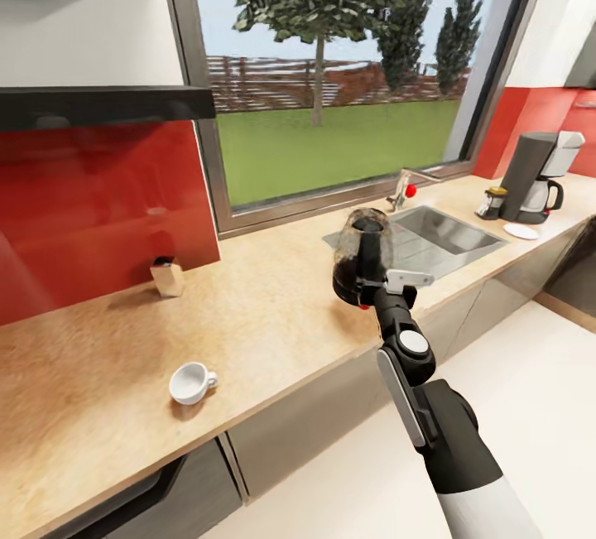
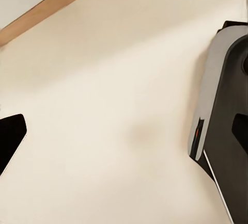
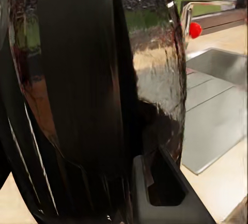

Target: Set up a coffee station on the kitchen countertop: keep the coffee maker on the countertop, move the bottle of coffee from the kitchen shelf to the counter next to the coffee maker, place a paper coffee filter on top of the coffee maker, put the saucer next to the coffee maker with the coffee cup on the saucer, and place the electric kettle next to the coffee maker.

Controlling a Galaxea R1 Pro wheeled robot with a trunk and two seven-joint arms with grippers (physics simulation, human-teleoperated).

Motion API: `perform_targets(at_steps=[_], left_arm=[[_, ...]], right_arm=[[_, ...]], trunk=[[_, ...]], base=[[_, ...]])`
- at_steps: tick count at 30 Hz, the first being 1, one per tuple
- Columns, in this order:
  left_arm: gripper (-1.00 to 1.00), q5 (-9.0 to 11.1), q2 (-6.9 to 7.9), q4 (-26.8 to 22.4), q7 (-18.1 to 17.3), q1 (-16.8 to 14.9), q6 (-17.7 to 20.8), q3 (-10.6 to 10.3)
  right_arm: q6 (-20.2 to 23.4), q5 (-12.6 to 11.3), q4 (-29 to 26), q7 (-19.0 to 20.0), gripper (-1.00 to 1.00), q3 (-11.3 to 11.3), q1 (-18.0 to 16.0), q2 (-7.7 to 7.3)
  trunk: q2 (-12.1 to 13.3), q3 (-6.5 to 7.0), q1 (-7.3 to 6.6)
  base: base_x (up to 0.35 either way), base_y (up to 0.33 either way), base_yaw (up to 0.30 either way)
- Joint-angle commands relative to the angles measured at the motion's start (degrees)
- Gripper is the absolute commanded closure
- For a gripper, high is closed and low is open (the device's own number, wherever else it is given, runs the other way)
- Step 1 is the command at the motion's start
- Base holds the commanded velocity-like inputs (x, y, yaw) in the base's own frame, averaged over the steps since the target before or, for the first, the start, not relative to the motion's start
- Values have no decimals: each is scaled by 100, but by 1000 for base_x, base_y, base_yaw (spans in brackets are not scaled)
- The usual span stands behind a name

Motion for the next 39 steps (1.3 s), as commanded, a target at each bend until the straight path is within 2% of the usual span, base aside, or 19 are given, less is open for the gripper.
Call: perform_targets(at_steps=[1,39], left_arm=[[-100,-61,0,7,20,-4,-22,40],[-100,-52,0,7,20,-3,-23,40]], right_arm=[[16,-34,-8,-49,100,11,-9,-1],[16,-21,-1,-49,100,-11,-9,-1]], trunk=[[-12,-11,3],[-12,-11,3]], base=[[0,0,-275],[0,0,-276]])
